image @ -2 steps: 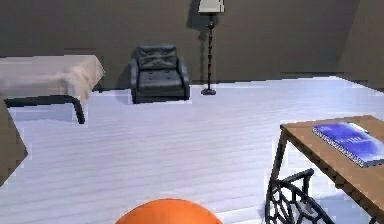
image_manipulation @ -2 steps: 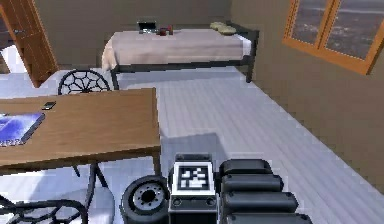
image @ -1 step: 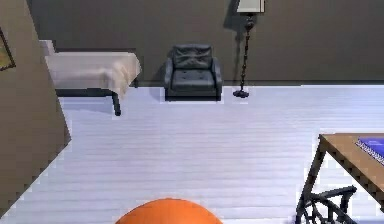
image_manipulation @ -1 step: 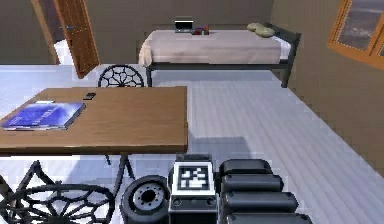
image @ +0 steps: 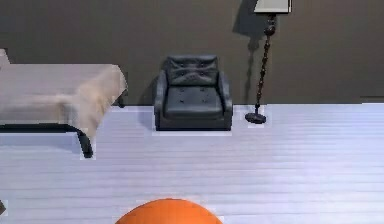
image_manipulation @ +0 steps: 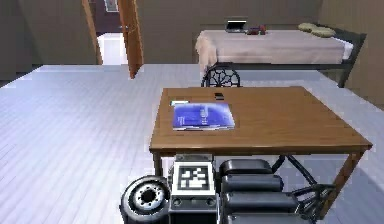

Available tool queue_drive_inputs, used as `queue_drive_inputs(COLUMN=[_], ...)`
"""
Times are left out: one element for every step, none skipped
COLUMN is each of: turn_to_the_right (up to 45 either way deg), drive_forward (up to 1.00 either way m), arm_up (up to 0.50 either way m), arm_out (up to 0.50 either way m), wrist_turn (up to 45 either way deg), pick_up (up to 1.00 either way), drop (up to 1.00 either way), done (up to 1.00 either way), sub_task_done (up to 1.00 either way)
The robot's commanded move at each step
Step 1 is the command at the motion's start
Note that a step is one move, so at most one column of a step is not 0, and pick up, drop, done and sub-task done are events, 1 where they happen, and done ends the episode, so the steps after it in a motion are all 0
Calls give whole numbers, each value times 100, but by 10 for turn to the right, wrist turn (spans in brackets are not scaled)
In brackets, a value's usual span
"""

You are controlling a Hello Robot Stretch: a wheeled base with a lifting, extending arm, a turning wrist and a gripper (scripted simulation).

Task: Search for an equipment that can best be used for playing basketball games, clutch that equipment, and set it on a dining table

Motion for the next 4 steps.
queue_drive_inputs(turn_to_the_right=[420, 0, 270, 0], drive_forward=[0, 90, 0, 100], arm_up=[0, 0, 0, 0], arm_out=[0, 0, 0, 0], wrist_turn=[0, 0, 0, 0], pick_up=[0, 0, 0, 0], drop=[0, 0, 0, 0], done=[0, 0, 0, 0], sub_task_done=[0, 0, 0, 0])
